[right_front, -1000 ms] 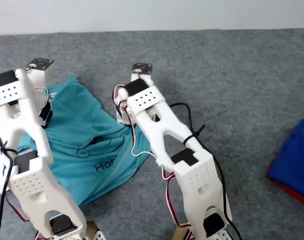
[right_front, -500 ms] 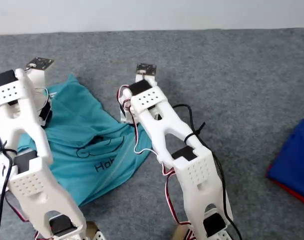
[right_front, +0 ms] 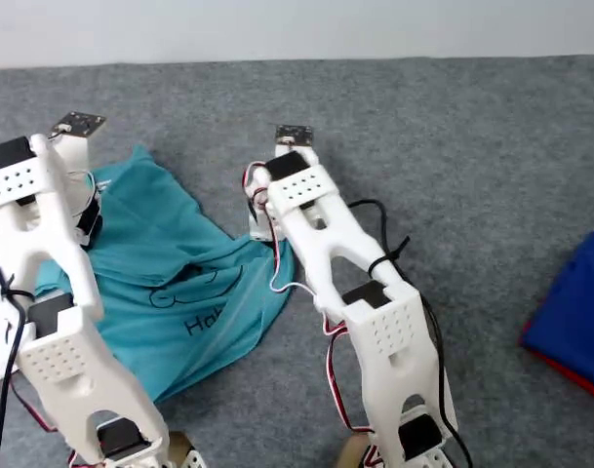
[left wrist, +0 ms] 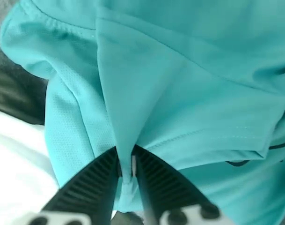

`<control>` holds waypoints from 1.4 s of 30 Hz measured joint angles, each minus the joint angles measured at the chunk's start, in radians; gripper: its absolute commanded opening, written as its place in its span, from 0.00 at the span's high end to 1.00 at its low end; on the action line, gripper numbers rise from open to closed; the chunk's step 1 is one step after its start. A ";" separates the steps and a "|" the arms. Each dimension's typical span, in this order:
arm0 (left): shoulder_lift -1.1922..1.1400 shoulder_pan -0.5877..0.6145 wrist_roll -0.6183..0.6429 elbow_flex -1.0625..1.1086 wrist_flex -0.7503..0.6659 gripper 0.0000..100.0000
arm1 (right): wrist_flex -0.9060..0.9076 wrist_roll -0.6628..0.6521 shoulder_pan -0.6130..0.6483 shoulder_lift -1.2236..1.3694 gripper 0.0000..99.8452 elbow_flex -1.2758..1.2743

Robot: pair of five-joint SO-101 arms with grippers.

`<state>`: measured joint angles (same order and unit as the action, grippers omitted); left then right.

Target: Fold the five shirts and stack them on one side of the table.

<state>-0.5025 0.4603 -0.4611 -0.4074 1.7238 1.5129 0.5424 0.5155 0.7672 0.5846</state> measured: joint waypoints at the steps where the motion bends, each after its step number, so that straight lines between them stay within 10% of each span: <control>1: 0.000 0.000 0.000 0.000 0.000 1.00 | 0.031 -0.005 -0.009 0.000 0.99 0.000; 34: 0.000 -0.051 0.034 0.000 0.000 1.00 | 0.224 -0.750 -0.468 -0.068 0.99 0.127; 42: 0.000 -0.043 0.038 0.000 0.000 1.00 | 0.219 -0.924 -0.608 -0.057 0.77 0.127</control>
<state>-0.5025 0.4173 -0.4227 -0.4074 1.7238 1.7323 -0.3813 -0.0921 0.7104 0.7119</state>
